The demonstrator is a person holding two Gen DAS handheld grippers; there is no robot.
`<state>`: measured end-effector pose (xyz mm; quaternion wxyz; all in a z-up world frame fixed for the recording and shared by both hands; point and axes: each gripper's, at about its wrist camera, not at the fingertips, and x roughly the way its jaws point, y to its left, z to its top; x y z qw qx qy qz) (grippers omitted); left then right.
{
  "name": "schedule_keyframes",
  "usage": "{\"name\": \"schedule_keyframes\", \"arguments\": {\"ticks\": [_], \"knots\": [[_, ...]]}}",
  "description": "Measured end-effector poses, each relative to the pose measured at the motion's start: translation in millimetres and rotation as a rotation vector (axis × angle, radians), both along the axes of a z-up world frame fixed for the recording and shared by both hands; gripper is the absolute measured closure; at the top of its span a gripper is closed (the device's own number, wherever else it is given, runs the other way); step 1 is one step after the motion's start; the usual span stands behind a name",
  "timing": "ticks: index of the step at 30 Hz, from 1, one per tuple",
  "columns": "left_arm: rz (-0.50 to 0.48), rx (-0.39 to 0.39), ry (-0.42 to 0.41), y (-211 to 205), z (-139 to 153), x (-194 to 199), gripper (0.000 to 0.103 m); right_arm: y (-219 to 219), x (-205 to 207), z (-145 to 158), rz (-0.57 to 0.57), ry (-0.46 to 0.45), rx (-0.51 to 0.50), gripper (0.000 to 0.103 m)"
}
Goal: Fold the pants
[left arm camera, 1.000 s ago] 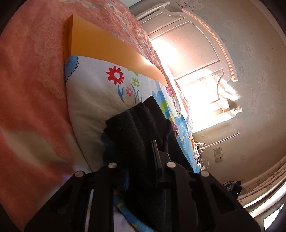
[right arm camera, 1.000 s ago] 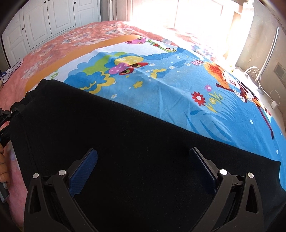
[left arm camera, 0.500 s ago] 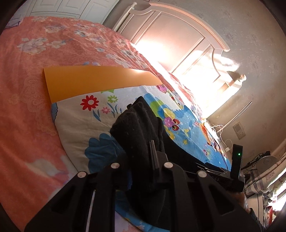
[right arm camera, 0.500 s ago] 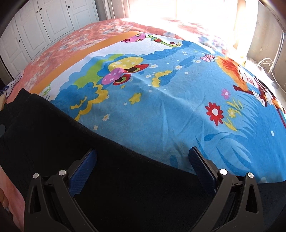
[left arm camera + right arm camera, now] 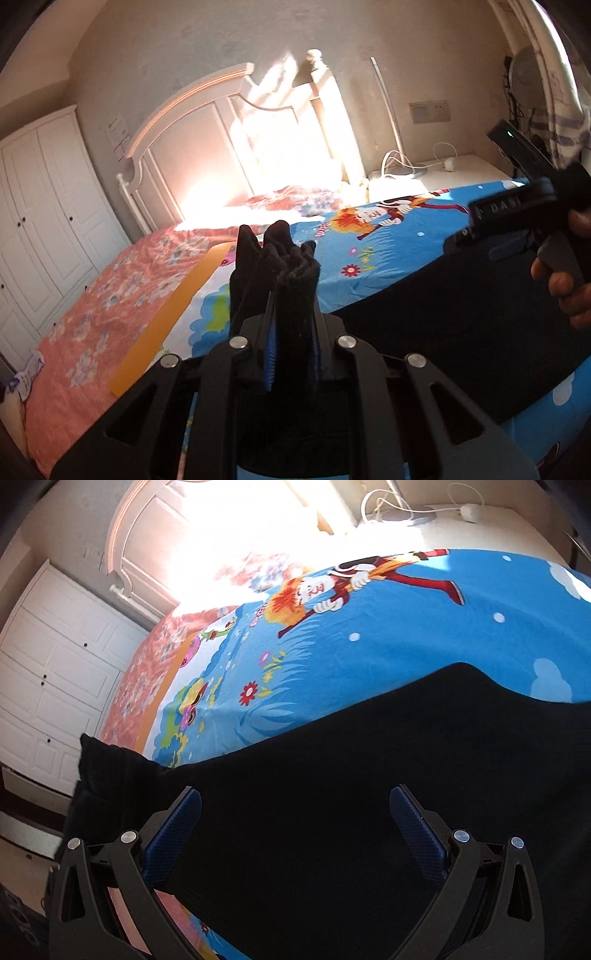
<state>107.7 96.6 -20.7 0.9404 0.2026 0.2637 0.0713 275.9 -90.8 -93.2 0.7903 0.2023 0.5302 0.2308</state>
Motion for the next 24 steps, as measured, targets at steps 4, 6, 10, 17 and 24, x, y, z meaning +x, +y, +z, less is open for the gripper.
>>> {"name": "schedule_keyframes", "arguments": {"ticks": [4, 6, 10, 17, 24], "knots": [[-0.148, 0.183, 0.108, -83, -85, 4, 0.091, -37, -2, -3, -0.028, 0.033, 0.030, 0.005], [-0.142, 0.232, 0.115, -93, -107, 2, 0.092, -42, -3, -6, -0.016, 0.050, 0.048, 0.005], [-0.128, 0.270, 0.083, -91, -119, -4, 0.092, -30, -1, -13, 0.027, 0.103, 0.114, 0.005], [-0.100, 0.178, 0.003, -77, -95, -10, 0.092, 45, -8, -29, 0.259, 0.235, 0.178, 0.005], [-0.108, 0.147, -0.048, -71, -87, -19, 0.092, 106, -3, -44, 0.343, 0.298, 0.185, 0.005]]}}
